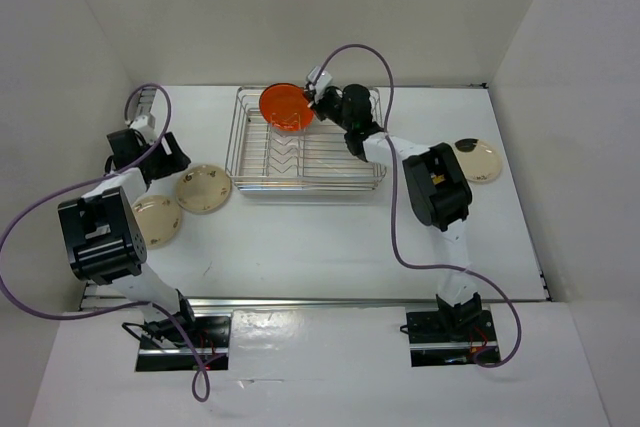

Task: Load the plates into the dish rack

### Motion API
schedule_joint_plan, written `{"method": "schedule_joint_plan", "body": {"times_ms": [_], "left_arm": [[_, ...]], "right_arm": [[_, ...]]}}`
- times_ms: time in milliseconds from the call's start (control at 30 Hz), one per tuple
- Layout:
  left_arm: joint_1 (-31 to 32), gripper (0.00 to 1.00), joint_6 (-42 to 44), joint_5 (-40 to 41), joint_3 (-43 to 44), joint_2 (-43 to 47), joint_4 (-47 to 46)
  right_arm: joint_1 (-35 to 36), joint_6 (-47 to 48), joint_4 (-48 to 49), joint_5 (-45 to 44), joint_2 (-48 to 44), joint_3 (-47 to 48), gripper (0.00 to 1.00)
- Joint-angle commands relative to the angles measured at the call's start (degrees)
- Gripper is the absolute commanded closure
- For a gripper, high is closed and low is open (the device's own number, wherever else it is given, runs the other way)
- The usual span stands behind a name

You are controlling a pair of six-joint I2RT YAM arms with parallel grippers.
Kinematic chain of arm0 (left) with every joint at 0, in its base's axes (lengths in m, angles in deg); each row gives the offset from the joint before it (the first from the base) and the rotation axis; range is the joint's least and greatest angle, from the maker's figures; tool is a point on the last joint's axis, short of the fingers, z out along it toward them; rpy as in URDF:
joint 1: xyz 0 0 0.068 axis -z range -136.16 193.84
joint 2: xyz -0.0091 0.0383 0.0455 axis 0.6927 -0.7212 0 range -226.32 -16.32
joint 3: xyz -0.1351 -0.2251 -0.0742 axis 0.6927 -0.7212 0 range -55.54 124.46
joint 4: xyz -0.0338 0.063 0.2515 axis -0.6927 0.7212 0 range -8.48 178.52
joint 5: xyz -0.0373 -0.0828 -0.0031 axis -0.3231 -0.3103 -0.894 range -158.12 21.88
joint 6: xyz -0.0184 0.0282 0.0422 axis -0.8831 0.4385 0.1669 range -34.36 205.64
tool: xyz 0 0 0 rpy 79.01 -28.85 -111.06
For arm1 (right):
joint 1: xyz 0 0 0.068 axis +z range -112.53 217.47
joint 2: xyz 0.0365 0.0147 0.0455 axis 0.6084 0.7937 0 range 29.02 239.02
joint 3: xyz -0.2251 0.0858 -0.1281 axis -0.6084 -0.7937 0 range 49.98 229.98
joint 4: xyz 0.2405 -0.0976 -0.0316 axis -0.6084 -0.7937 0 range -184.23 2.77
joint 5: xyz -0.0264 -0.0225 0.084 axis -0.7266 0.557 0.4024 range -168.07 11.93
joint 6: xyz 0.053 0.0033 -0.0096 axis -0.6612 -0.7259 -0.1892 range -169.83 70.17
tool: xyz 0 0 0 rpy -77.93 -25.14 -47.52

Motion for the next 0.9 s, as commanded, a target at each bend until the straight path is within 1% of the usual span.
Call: {"method": "schedule_joint_plan", "body": {"times_ms": [0, 67, 167, 267, 300, 333, 400, 433, 567, 600, 667, 700, 733, 767, 867], "left_arm": [[-0.34, 0.17, 1.38, 2.28, -1.53, 2.56, -0.77], [-0.34, 0.17, 0.86, 2.28, -1.54, 2.56, -0.77], [-0.34, 0.17, 0.33, 2.28, -1.54, 0.72, 0.55], [-0.87, 0.2, -0.2, 0.27, -1.54, -0.69, 1.25], [-1.48, 0.2, -0.2, -2.35, -1.54, -1.56, 0.56], [-2.18, 0.21, -0.2, -3.85, -1.54, -2.18, 0.55], [-2.19, 0.23, 0.33, -7.19, -0.85, -3.33, 1.16], [-2.71, 0.24, 0.85, -7.21, -0.84, -3.85, 1.17], [-2.72, 0.26, 0.86, -7.91, -1.45, -4.56, 2.57], [-2.72, 0.26, 1.64, -7.3, -1.98, -3.95, 2.57], [-2.72, 0.26, 2.26, -8.34, -2.6, -3.95, 2.57], [-2.72, 0.27, 2.78, -9.13, -2.6, -3.95, 2.57], [-2.72, 0.27, 2.79, -9.14, -2.6, -4.56, 2.57], [-2.72, 0.29, 3.31, -9.93, -2.6, -5.08, 3.36], [-2.72, 0.37, 3.93, -11.07, -2.6, -6.5, 4.67]], "right_arm": [[1.07, 1.56, 6.8, -0.22, -0.27, -1.65, 1.0], [1.6, 1.56, 6.8, -1.45, -0.27, -2.36, 1.0], [2.21, 0.42, 6.19, -2.15, -0.27, -2.88, 0.92], [2.83, -0.28, 4.17, -2.16, -0.79, -2.89, 0.76], [2.83, -0.81, 4.16, -2.16, -1.49, -2.89, 0.69], [2.83, -1.94, 2.42, -2.16, -2.11, -2.89, 0.56], [2.83, -3.43, 1.27, -2.16, -2.98, -2.89, 0.47], [2.83, -4.06, 0.65, -2.16, -4.21, -3.41, 0.4], [2.83, -7.05, -1.81, -0.58, -8.78, -4.12, 0.27], [2.83, -7.57, -1.82, 0.04, -9.75, -4.82, 0.2], [2.83, -7.58, -3.48, 0.04, -12.03, -4.82, 0.14], [2.83, -8.1, -4.01, 0.04, -12.57, -4.82, 0.11], [2.83, -8.11, -4.54, 0.04, -13.18, -4.82, 0.11], [2.83, -8.72, -4.54, -0.65, -14.41, -4.82, 0.09], [2.83, -8.72, -5.76, -2.68, -15.99, -4.82, 0.07]]}}
